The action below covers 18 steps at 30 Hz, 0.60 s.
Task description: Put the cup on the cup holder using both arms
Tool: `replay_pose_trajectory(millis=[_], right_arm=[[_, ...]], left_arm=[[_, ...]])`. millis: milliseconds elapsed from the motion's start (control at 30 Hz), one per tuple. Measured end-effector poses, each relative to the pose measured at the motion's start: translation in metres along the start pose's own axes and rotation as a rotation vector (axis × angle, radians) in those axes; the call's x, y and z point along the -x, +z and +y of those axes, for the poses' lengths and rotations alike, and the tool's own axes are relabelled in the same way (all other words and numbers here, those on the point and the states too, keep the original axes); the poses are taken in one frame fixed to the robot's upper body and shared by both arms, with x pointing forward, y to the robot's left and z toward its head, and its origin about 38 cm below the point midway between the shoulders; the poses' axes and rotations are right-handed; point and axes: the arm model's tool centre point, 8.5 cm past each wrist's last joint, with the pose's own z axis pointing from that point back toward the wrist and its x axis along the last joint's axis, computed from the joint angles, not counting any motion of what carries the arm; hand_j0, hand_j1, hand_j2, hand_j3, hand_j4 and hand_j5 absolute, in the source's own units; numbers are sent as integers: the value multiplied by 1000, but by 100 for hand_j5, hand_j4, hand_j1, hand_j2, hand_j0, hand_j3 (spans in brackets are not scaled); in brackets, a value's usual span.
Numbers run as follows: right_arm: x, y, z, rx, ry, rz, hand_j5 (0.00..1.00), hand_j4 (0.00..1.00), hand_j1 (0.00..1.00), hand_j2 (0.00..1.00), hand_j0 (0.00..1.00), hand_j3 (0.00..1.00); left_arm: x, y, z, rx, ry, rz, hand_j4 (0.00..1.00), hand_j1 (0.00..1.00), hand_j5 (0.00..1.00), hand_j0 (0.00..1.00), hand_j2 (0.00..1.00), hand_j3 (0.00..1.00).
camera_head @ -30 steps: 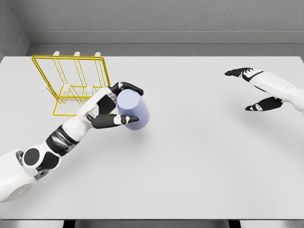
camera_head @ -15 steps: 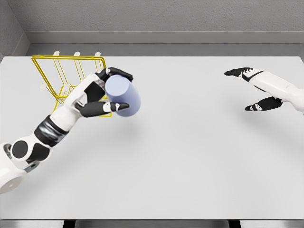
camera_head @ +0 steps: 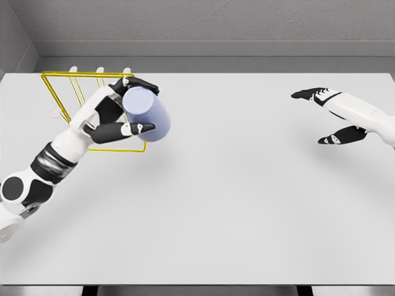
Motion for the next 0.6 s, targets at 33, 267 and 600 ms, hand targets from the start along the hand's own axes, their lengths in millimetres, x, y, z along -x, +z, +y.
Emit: replay_pose_trajectory(millis=[33, 267, 600], right_arm=[[0, 0, 0, 0, 0, 0, 100, 100, 100, 100, 100, 100], [0, 0, 0, 1, 0, 1, 100, 100, 100, 100, 100, 100], [0, 0, 0, 1, 1, 0, 100, 100, 100, 100, 100, 100]], left_arm=[[0, 0, 1, -1, -2, 1, 56, 56, 56, 56, 56, 56], [-3, 2, 8, -14, -16, 3, 56, 56, 56, 56, 56, 56], [-1, 6, 17, -38, -23, 15, 56, 56, 56, 56, 56, 56]])
